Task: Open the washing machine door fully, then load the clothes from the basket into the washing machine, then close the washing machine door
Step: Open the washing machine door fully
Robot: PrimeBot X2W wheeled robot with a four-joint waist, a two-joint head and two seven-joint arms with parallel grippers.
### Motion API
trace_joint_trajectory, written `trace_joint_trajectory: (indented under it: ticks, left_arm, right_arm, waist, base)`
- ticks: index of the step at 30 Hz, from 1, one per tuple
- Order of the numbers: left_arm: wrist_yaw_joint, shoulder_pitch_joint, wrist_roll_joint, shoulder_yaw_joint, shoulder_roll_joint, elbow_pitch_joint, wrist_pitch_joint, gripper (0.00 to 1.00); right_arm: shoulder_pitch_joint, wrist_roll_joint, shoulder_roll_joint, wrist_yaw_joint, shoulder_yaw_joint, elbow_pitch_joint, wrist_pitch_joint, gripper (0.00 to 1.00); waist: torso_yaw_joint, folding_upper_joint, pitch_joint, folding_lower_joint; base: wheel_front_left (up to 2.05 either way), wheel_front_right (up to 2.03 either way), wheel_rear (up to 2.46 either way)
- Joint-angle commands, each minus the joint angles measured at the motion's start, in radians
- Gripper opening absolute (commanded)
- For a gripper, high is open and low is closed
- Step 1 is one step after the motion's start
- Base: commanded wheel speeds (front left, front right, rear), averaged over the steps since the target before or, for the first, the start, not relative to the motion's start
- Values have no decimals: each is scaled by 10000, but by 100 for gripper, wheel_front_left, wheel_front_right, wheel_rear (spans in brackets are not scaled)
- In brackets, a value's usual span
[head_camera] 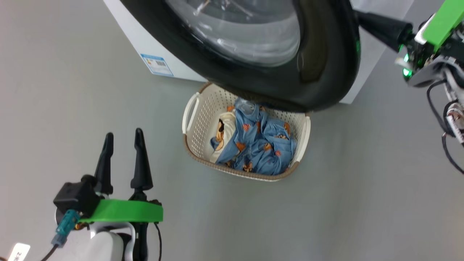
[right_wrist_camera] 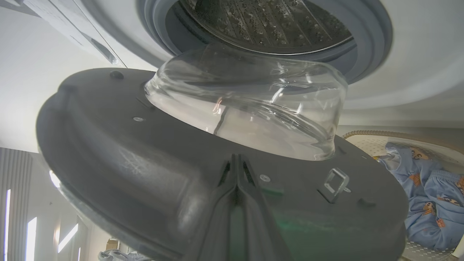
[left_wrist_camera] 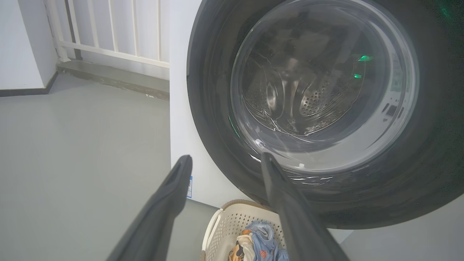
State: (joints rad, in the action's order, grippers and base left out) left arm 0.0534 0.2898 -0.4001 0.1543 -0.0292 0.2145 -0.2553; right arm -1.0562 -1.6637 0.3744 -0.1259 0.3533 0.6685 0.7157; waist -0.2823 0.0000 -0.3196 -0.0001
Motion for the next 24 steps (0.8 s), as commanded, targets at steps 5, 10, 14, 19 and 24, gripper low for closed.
trace_joint_trajectory:
  ticks: [5,10,14,19,24]
  left_arm:
    - [-62,-429,170,-567,-210,-58,-65,100]
    - [-60,-688,301,-689,-210,76,-65,100]
    - [-146,-871,413,-851,-210,192,-65,100]
    - [-223,-1069,555,-953,-210,307,-65,100]
    - [-285,-1257,666,-1084,-222,386,-65,100]
  right_arm:
    - [877,-133,-255,-48,64,-519,305,0]
    - [1380,-186,-350,-48,35,-630,388,0]
    - [1844,-142,-416,-48,65,-630,459,0]
    - [2288,-144,-560,-48,62,-632,546,0]
    - [2777,-243,-692,-48,-74,-766,573,0]
  waist:
    - [-469,0,837,1]
    - [-731,0,1241,1]
    - [-1067,0,1635,1]
    - [-1507,0,2035,1]
    - [-1897,0,2383,1]
  base:
    - [0,0,0]
    - [0,0,0]
    - [0,0,0]
    - [0,0,0]
    - [0,0,0]
